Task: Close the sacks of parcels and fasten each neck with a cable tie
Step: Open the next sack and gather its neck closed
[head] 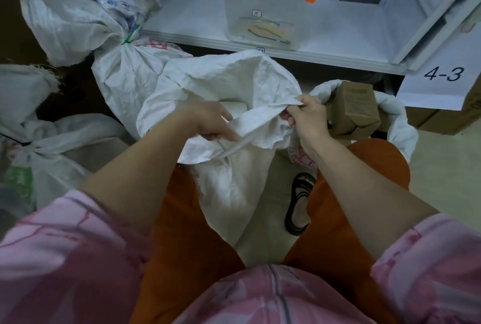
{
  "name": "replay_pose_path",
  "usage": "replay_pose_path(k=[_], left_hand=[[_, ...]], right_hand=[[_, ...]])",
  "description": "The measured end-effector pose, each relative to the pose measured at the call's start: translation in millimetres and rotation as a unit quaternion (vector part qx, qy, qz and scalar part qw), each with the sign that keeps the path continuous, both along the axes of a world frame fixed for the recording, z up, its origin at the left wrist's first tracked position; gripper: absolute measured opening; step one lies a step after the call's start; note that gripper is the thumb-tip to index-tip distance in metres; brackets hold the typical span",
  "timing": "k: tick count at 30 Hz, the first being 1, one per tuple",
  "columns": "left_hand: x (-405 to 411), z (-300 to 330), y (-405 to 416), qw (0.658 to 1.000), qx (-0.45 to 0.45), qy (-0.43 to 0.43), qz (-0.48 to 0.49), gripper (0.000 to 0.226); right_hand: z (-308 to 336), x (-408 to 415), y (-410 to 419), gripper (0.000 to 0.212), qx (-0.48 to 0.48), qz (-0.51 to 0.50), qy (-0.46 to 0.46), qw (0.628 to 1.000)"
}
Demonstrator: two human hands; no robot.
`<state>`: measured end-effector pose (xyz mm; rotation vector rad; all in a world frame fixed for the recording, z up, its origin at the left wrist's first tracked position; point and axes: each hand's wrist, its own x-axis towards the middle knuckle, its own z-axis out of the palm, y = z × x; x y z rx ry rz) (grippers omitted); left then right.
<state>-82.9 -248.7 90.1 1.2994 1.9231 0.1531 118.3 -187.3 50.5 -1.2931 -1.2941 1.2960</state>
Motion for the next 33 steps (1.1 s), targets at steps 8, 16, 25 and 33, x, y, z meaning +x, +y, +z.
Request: replay_pose_path(k=[8, 16, 25, 33], left_hand=[[52.1, -56.0, -16.8, 0.936, 0.204, 0.287, -0.007, 0.02], [103.4, -63.0, -22.5, 0.99, 0.132, 0.031, -0.049, 0.017], [19.4, -4.3, 37.0, 0.922, 0.33, 0.183, 0.089, 0.071], [-33.1, 40.2, 62.6, 0.993, -0.046, -0.11, 0.003, 0.036]], right_hand=[[-1.9, 4.2, 6.6, 0.02, -0.136, -0.016, 0.158, 0.978], [2.1, -14.8, 24.0, 0.011, -0.222, -0.026, 0.014, 0.974], [-16.2, 24.3, 16.7, 0.03, -0.251, 0.14, 0.122, 0.95], [-37.9, 78.0, 26.7, 0.036, -0.361, 0.031, 0.173, 0.916]])
